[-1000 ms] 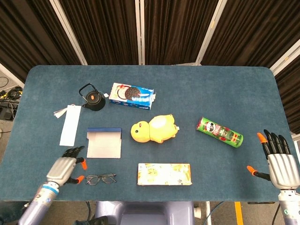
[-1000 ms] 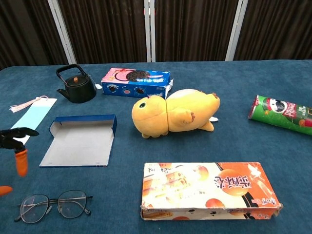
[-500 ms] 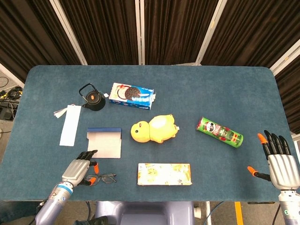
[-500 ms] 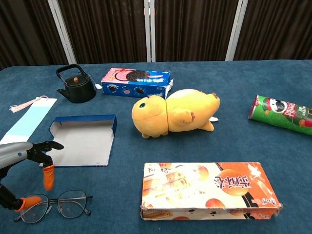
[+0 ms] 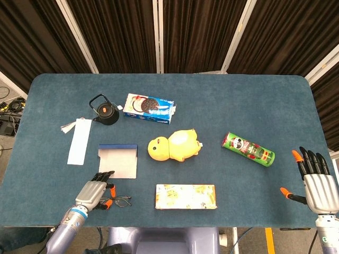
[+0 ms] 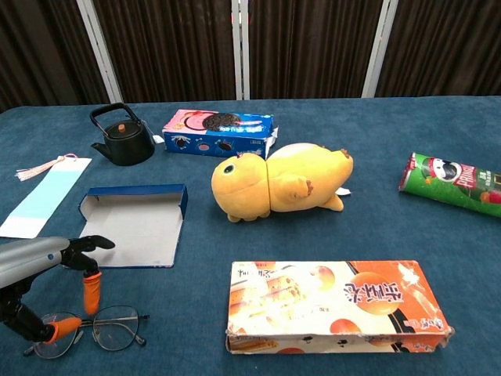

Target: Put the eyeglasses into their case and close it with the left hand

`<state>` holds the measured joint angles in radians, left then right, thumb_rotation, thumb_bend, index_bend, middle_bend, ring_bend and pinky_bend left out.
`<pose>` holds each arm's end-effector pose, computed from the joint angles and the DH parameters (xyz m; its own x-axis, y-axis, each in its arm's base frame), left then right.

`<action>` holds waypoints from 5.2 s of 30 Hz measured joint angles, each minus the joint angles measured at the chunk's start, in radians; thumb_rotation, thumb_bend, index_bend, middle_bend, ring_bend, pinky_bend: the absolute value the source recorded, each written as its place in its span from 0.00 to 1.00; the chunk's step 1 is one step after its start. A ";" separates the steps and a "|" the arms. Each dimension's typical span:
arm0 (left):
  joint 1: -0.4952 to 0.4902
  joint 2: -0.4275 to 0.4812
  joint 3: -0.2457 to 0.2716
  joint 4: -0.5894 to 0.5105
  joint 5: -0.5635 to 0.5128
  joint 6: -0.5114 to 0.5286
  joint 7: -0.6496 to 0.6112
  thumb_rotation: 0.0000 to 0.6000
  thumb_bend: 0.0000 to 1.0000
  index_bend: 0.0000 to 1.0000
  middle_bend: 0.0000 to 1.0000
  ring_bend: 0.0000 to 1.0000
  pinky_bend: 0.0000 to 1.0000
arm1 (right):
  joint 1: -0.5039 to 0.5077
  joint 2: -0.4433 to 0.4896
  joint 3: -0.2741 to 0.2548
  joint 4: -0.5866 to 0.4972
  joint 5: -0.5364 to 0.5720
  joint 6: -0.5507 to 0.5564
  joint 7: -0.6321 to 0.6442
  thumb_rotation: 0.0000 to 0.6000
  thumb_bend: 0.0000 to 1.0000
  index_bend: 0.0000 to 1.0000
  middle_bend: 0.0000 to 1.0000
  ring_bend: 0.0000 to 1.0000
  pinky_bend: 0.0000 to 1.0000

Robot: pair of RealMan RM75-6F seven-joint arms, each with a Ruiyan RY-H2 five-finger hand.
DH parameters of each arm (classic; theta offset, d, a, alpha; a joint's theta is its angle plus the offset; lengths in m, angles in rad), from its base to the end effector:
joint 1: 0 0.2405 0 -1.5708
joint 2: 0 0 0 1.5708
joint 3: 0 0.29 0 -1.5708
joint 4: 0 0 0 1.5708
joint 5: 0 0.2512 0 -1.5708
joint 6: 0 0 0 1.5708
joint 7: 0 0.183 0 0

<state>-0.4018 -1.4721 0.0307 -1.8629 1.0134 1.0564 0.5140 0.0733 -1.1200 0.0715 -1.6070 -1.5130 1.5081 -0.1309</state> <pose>-0.2331 0.2342 -0.0860 0.2894 0.5804 0.7612 0.9559 -0.1342 -0.2612 -0.3548 -0.2272 0.1430 0.5141 0.0394 0.8568 -0.8573 -0.0071 0.5148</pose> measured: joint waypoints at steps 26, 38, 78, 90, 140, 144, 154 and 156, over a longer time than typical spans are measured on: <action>-0.018 -0.029 0.031 0.005 -0.014 0.045 0.038 1.00 0.45 0.61 0.00 0.00 0.00 | 0.001 0.002 0.000 0.000 -0.001 0.000 0.005 1.00 0.00 0.02 0.00 0.00 0.00; -0.029 -0.015 0.003 0.026 0.054 0.056 -0.017 1.00 0.45 0.64 0.00 0.00 0.00 | 0.002 0.000 -0.001 0.001 0.002 -0.006 0.002 1.00 0.00 0.02 0.00 0.00 0.00; -0.261 -0.189 -0.230 0.473 -0.173 -0.098 -0.136 1.00 0.45 0.43 0.00 0.00 0.00 | 0.008 0.009 0.014 0.017 0.043 -0.030 0.055 1.00 0.00 0.02 0.00 0.00 0.00; -0.223 -0.155 -0.216 0.450 -0.047 -0.047 -0.237 1.00 0.30 0.00 0.00 0.00 0.00 | 0.010 0.008 0.011 0.016 0.038 -0.032 0.050 1.00 0.00 0.02 0.00 0.00 0.00; -0.323 -0.330 -0.297 0.806 -0.017 -0.153 -0.277 1.00 0.18 0.00 0.00 0.00 0.00 | 0.021 -0.006 0.019 0.044 0.082 -0.067 0.044 1.00 0.00 0.02 0.00 0.00 0.00; -0.336 -0.338 -0.307 0.831 -0.007 -0.155 -0.293 1.00 0.18 0.00 0.00 0.00 0.00 | 0.023 -0.009 0.020 0.049 0.087 -0.072 0.042 1.00 0.00 0.02 0.00 0.00 0.00; -0.360 -0.369 -0.319 0.886 -0.001 -0.181 -0.325 1.00 0.19 0.00 0.00 0.00 0.00 | 0.026 -0.015 0.023 0.056 0.104 -0.082 0.032 1.00 0.00 0.02 0.00 0.00 0.00; -0.359 -0.370 -0.317 0.887 0.008 -0.171 -0.328 1.00 0.19 0.00 0.00 0.00 0.00 | 0.026 -0.015 0.023 0.056 0.105 -0.083 0.031 1.00 0.00 0.02 0.00 0.00 0.00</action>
<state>-0.7608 -1.8422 -0.2864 -0.9761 1.0218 0.8852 0.1863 0.0996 -1.1352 0.0949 -1.5508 -1.4082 1.4251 -0.0998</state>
